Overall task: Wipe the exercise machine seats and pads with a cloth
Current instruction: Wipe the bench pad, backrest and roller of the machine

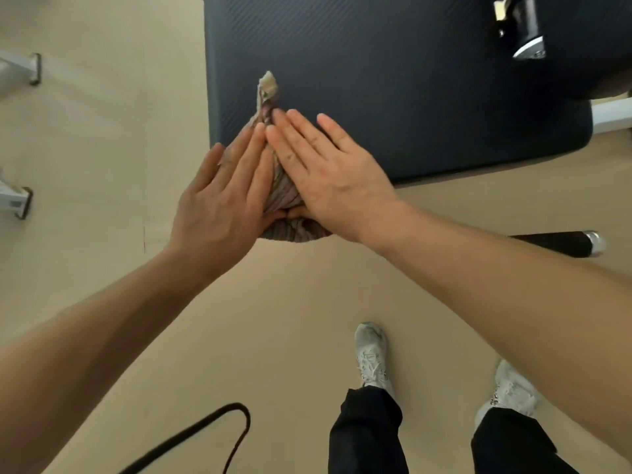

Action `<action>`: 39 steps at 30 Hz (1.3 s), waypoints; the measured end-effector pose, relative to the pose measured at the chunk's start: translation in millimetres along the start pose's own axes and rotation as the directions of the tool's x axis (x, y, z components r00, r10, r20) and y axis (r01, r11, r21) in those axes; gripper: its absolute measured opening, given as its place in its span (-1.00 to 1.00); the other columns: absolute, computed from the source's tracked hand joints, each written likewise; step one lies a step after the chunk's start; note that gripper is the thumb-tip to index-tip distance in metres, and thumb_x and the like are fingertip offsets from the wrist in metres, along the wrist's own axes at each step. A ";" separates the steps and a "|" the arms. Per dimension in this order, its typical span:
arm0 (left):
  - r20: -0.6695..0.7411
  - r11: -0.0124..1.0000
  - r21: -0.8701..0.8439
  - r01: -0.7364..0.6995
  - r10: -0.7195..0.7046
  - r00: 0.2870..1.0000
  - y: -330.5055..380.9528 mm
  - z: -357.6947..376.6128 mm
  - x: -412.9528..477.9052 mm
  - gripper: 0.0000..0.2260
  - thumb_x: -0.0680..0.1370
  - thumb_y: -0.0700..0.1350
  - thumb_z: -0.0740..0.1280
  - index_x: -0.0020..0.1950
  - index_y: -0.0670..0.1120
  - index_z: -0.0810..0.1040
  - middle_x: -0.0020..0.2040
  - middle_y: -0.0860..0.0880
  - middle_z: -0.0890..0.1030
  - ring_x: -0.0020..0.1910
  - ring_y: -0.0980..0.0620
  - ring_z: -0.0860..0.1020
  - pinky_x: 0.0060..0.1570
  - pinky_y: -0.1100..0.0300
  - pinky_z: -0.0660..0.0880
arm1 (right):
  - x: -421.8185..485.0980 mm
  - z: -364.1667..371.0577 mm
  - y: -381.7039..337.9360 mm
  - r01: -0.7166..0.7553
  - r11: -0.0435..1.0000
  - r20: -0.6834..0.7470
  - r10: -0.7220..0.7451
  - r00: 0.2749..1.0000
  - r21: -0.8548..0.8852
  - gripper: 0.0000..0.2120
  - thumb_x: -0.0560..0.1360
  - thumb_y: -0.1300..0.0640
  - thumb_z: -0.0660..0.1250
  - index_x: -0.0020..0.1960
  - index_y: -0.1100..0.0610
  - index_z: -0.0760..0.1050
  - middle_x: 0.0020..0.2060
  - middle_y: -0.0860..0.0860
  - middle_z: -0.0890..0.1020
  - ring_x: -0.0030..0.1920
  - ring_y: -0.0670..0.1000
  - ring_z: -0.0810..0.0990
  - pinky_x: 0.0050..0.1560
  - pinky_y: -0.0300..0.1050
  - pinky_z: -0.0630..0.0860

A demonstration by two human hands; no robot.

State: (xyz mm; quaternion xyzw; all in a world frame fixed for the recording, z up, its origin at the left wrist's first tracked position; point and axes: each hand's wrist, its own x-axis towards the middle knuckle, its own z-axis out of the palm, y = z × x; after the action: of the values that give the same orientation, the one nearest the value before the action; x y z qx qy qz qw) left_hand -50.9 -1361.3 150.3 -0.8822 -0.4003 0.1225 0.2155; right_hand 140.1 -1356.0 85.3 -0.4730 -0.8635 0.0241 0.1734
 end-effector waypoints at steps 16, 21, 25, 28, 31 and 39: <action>-0.018 0.999 -0.023 -0.048 0.048 0.999 112.3 -1.6 103.2 -0.40 0.70 0.03 0.11 0.59 -0.31 0.03 0.59 -0.32 0.10 0.59 -0.25 0.09 0.57 -0.11 0.02 | -84.5 -8.5 132.3 0.008 0.983 0.117 0.013 0.993 -0.184 -0.19 0.64 -0.31 0.00 0.64 0.23 -0.07 0.62 0.17 0.07 0.62 0.15 0.06 0.58 0.25 0.02; -0.023 0.993 -0.090 -0.082 0.080 0.997 76.6 5.0 71.3 -0.40 0.71 0.04 0.12 0.61 -0.26 0.01 0.62 -0.26 0.07 0.61 -0.20 0.05 0.56 -0.13 0.06 | -63.0 -11.5 110.4 0.082 0.975 0.100 -0.063 0.993 -0.206 -0.15 0.62 -0.32 0.07 0.64 0.24 -0.06 0.62 0.18 0.06 0.62 0.16 0.03 0.59 0.24 -0.02; -0.050 1.000 -0.022 0.017 -0.018 0.999 26.8 11.2 11.1 -0.41 0.70 0.00 0.19 0.59 -0.31 0.08 0.59 -0.28 0.15 0.59 -0.20 0.12 0.55 -0.12 0.12 | -9.1 -6.8 44.3 0.161 0.979 0.029 -0.159 0.987 -0.125 -0.25 0.66 -0.22 0.05 0.63 0.25 -0.02 0.62 0.18 0.09 0.62 0.16 0.06 0.60 0.21 -0.03; -0.117 0.994 -0.068 0.089 -0.096 0.988 -7.0 16.9 -24.0 -0.47 0.70 -0.01 0.22 0.55 -0.31 0.23 0.56 -0.26 0.26 0.56 -0.17 0.24 0.50 -0.09 0.26 | 16.6 1.2 -5.8 0.131 0.990 -0.047 -0.134 0.990 -0.060 -0.38 0.70 -0.06 0.04 0.63 0.24 0.01 0.62 0.16 0.12 0.62 0.14 0.09 0.59 0.21 0.03; 0.001 0.957 -0.226 0.180 -0.184 0.983 -24.5 23.9 -49.9 -0.41 0.69 0.02 0.23 0.58 -0.30 0.14 0.59 -0.24 0.19 0.58 -0.14 0.20 0.50 -0.08 0.27 | 32.2 5.9 -41.3 0.100 0.994 -0.084 -0.104 0.991 -0.053 -0.45 0.70 0.02 0.02 0.63 0.21 0.05 0.61 0.16 0.15 0.61 0.15 0.11 0.58 0.23 0.04; -0.022 0.928 -0.371 0.022 -0.033 0.999 -15.1 8.8 -37.8 -0.44 0.68 0.02 0.19 0.58 -0.27 0.18 0.59 -0.27 0.16 0.59 -0.22 0.12 0.48 -0.18 0.24 | -30.7 27.4 -87.7 -0.396 0.893 -0.190 0.435 0.880 0.213 -0.51 0.72 0.06 -0.10 0.62 0.16 0.12 0.60 0.11 0.19 0.60 0.15 0.14 0.57 0.18 0.10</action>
State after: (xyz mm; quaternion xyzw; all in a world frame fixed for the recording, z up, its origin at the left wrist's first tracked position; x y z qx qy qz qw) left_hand -88.7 -1378.7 151.4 -0.9029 -0.4256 0.0296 0.0523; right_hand 75.5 -1426.3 69.1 -0.6309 -0.7099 0.0780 0.3031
